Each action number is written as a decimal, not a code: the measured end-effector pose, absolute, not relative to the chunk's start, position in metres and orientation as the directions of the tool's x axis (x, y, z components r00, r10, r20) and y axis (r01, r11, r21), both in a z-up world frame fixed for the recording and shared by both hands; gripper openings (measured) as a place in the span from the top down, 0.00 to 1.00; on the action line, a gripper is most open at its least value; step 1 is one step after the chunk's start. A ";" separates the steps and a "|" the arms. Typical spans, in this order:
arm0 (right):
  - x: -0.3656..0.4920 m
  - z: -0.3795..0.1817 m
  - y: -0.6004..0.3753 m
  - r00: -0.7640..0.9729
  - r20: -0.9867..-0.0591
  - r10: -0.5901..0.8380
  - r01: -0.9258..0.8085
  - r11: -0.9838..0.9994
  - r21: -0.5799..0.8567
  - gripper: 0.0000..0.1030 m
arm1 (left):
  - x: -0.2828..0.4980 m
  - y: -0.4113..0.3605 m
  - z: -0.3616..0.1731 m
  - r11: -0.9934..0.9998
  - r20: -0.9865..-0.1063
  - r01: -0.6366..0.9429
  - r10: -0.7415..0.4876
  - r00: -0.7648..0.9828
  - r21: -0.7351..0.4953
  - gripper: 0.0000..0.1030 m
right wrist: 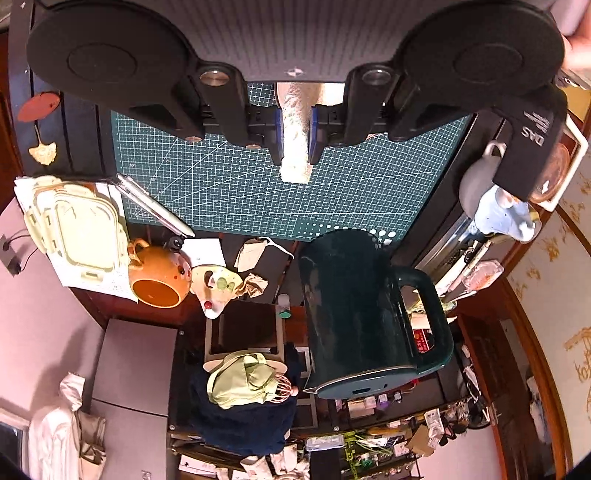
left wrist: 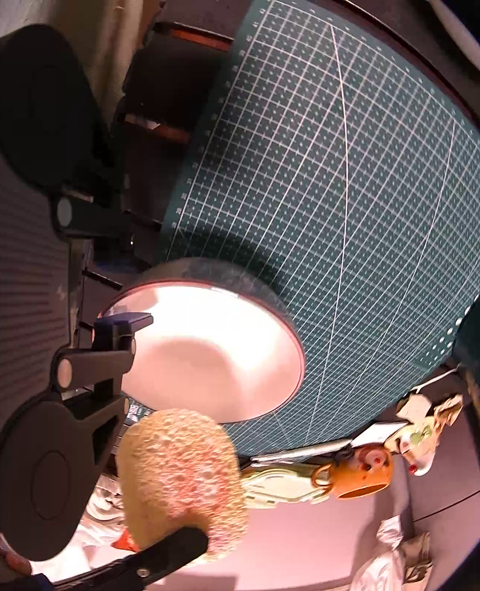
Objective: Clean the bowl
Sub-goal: 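Lift the sponge out with the right gripper and press it back into the bowl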
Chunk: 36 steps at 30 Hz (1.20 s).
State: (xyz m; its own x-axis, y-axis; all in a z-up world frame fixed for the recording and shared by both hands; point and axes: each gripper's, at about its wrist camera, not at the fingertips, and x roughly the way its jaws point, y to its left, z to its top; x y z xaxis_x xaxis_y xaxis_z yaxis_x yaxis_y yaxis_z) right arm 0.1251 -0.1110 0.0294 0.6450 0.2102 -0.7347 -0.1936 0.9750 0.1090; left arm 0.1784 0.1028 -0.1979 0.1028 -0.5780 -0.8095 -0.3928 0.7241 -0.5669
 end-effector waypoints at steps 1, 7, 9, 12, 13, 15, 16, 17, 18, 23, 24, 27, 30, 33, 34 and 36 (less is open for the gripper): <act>0.125 0.029 -0.112 0.644 -0.735 0.213 -0.194 0.975 0.112 0.88 | 0.180 0.107 -0.198 0.721 -0.811 -0.399 -0.575 0.111 -0.566 0.83; 0.128 0.025 -0.113 0.632 -0.741 0.229 -0.202 0.971 0.128 0.88 | 0.203 0.131 -0.186 0.733 -0.823 -0.382 -0.538 0.181 -0.563 0.85; 0.129 0.023 -0.113 0.629 -0.743 0.229 -0.204 0.971 0.127 0.88 | 0.209 0.131 -0.174 0.752 -0.829 -0.351 -0.524 0.195 -0.558 0.84; 0.131 0.016 -0.110 0.625 -0.745 0.231 -0.219 0.969 0.117 0.88 | 0.211 0.125 -0.153 0.762 -0.825 -0.318 -0.521 0.218 -0.564 0.82; 0.132 0.014 -0.109 0.624 -0.746 0.233 -0.226 0.967 0.113 0.88 | 0.210 0.123 -0.149 0.760 -0.822 -0.312 -0.525 0.220 -0.570 0.83; 0.133 0.012 -0.107 0.626 -0.743 0.237 -0.235 0.966 0.110 0.88 | 0.200 0.121 -0.141 0.760 -0.821 -0.311 -0.528 0.216 -0.571 0.83; 0.135 0.009 -0.105 0.629 -0.739 0.243 -0.247 0.963 0.107 0.88 | 0.195 0.120 -0.137 0.760 -0.822 -0.311 -0.529 0.213 -0.570 0.82; 0.136 0.008 -0.103 0.631 -0.736 0.246 -0.253 0.962 0.105 0.88 | 0.190 0.120 -0.133 0.760 -0.822 -0.312 -0.530 0.210 -0.570 0.82; 0.138 0.005 -0.100 0.632 -0.734 0.247 -0.261 0.960 0.097 0.88 | 0.184 0.119 -0.130 0.761 -0.822 -0.313 -0.530 0.206 -0.569 0.81; 0.140 -0.011 -0.085 0.628 -0.744 0.228 -0.299 0.953 0.040 0.88 | 0.184 0.100 -0.137 0.764 -0.825 -0.313 -0.536 0.181 -0.565 0.81; 0.141 -0.015 -0.084 0.619 -0.750 0.233 -0.302 0.952 0.047 0.89 | 0.184 0.099 -0.138 0.760 -0.823 -0.317 -0.540 0.177 -0.567 0.82; 0.140 -0.024 -0.080 0.600 -0.767 0.226 -0.317 0.948 0.032 0.89 | 0.184 0.096 -0.142 0.754 -0.819 -0.324 -0.549 0.165 -0.571 0.83; 0.135 -0.031 -0.073 0.606 -0.775 0.179 -0.351 0.934 -0.058 0.89 | 0.182 0.093 -0.141 0.769 -0.829 -0.314 -0.537 0.156 -0.557 0.86; 0.132 -0.032 -0.069 0.635 -0.763 0.123 -0.368 0.916 -0.159 0.89 | 0.179 0.093 -0.138 0.772 -0.830 -0.309 -0.536 0.153 -0.556 0.86; 0.131 -0.030 -0.069 0.658 -0.747 0.092 -0.365 0.907 -0.210 0.89 | 0.178 0.093 -0.138 0.767 -0.827 -0.314 -0.542 0.151 -0.560 0.86; 0.131 -0.026 -0.073 0.680 -0.729 0.077 -0.357 0.903 -0.238 0.89 | 0.177 0.095 -0.137 0.762 -0.823 -0.317 -0.547 0.150 -0.564 0.86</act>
